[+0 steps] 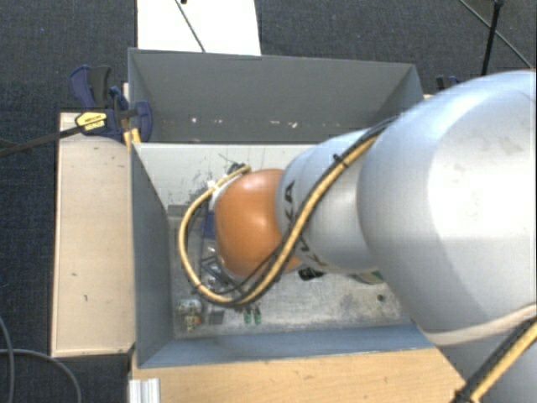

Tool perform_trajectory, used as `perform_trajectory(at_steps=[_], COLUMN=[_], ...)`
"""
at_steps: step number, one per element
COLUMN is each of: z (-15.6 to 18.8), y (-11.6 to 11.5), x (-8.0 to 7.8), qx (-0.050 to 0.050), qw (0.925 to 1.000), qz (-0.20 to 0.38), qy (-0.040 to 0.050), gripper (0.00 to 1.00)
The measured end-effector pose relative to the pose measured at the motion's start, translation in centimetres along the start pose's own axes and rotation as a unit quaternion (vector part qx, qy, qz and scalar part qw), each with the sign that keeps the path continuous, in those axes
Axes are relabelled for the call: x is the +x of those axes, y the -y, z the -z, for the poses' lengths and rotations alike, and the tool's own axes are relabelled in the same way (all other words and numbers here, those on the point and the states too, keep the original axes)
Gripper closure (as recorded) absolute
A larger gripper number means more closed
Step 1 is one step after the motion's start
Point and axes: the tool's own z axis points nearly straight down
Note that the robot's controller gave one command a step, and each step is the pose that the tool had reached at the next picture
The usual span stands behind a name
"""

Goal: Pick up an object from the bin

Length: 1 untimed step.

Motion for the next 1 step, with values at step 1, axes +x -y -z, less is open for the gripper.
perform_trajectory(at_steps=[1], z=[7.10], y=[0.01], x=[-0.51], qx=[0.000], qw=[0.9974], qz=[-0.072], qy=[0.0016], gripper=[1.00])
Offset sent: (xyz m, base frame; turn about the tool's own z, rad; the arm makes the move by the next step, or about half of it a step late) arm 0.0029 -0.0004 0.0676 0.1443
